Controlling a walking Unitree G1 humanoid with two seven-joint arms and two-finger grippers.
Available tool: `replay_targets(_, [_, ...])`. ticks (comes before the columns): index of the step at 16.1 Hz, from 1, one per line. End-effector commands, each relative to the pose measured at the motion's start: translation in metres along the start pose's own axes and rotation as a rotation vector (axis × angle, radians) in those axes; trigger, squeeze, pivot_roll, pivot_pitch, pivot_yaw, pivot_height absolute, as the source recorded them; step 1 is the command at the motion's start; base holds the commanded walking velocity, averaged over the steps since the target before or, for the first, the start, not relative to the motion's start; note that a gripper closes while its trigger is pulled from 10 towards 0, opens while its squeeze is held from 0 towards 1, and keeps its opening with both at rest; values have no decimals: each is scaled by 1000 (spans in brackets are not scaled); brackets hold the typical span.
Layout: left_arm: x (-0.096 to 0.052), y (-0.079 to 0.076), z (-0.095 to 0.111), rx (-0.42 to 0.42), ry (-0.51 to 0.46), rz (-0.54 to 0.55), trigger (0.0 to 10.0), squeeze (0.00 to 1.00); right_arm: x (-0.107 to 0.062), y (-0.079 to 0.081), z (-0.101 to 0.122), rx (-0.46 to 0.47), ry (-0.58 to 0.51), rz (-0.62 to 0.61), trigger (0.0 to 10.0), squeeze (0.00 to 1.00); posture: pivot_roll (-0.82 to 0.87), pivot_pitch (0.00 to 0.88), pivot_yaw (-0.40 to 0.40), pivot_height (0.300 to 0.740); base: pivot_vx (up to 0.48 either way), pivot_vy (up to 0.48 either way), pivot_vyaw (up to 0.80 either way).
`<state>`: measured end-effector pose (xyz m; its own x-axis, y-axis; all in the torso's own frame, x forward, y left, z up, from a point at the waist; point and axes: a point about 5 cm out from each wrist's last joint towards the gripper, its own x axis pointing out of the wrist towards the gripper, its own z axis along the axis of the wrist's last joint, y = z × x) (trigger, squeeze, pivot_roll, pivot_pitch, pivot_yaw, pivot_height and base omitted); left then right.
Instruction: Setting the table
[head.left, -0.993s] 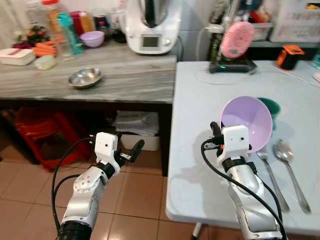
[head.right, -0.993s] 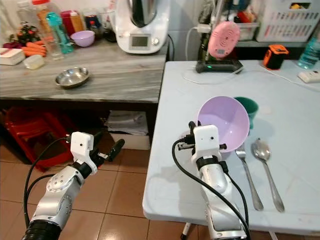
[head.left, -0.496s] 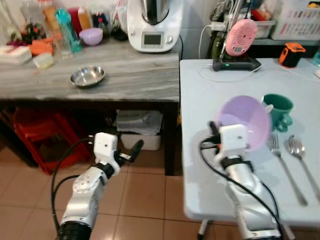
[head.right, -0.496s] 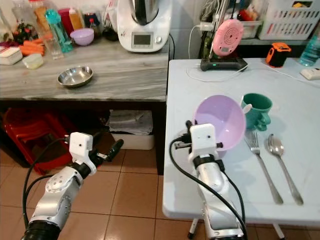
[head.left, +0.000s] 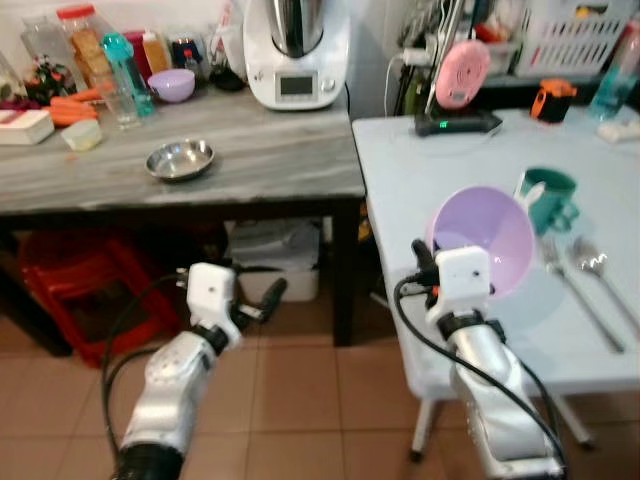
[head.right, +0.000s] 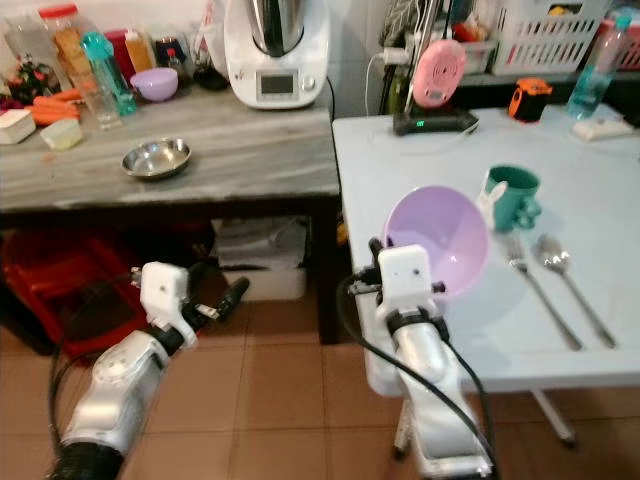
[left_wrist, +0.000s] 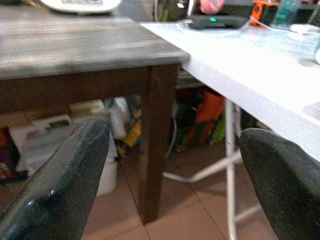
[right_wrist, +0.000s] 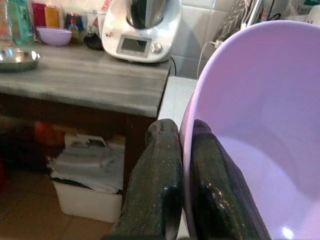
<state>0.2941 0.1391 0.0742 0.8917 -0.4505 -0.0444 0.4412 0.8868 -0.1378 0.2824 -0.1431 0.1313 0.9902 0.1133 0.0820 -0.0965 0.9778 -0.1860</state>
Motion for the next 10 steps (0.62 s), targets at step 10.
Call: replay_targets(10, [-5, 22, 6, 89, -26, 174, 10000, 0, -4, -6, 10, 9, -55, -30, 10000, 0, -93, 0, 55, 740, 0, 412, 0])
